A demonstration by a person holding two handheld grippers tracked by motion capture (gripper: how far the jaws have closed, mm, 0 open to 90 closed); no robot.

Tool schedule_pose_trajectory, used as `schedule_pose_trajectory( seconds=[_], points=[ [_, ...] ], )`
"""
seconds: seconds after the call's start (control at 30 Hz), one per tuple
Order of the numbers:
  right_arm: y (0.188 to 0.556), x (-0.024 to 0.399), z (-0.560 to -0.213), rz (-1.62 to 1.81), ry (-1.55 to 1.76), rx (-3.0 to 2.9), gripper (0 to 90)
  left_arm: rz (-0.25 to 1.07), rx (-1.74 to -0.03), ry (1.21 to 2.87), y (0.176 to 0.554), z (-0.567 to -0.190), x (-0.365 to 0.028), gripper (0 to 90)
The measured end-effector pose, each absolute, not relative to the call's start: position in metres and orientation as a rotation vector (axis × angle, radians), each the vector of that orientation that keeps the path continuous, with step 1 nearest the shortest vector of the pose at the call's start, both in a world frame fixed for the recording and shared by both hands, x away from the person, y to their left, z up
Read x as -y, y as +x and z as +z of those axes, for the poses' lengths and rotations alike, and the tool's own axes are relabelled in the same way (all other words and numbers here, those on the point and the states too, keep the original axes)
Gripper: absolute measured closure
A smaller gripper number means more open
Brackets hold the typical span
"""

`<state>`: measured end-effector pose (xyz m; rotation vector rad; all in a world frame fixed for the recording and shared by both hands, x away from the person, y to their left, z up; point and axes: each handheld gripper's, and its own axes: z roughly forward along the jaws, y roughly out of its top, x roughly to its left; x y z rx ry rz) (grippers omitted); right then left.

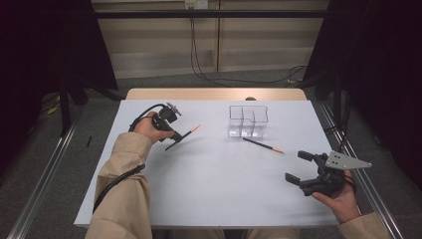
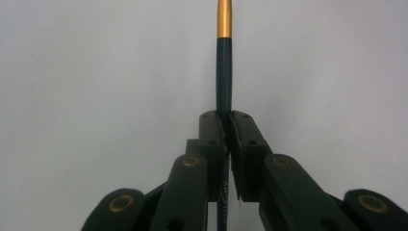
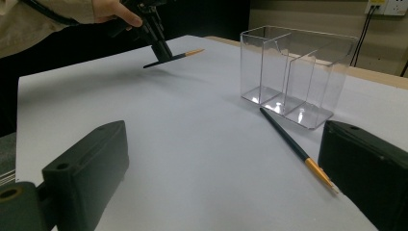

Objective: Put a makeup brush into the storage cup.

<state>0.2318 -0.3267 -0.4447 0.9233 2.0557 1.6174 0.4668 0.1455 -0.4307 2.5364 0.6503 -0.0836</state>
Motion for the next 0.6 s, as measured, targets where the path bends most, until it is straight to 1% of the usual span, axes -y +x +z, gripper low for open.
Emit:
schedule_pose_trajectory(
  seconds=[0.13, 0.17, 0.23, 0.43, 0.6],
  points=[
    [0.232, 0.327, -0.445, 1.613, 0.925, -2.057, 3.0, -0.086, -0.657, 2.487, 0.465, -0.43, -0.148, 84.2],
    [0.232, 0.327, -0.445, 1.615, 0.925, -2.057, 3.0, -0.092, -0.657, 2.45, 0.463, -0.43, -0.15, 84.2],
    [0.232, 0.327, -0.445, 1.615, 0.923, -2.056, 3.0, -0.084, -0.658, 2.441, 0.463, -0.43, -0.151, 84.2],
    [0.231, 0.325, -0.445, 1.617, 0.922, -2.061, 3.0, -0.066, -0.675, 2.34, 0.457, -0.43, -0.153, 84.2],
    [0.232, 0.325, -0.445, 1.618, 0.925, -2.062, 3.0, -0.072, -0.664, 2.307, 0.455, -0.429, -0.153, 84.2]
  ],
)
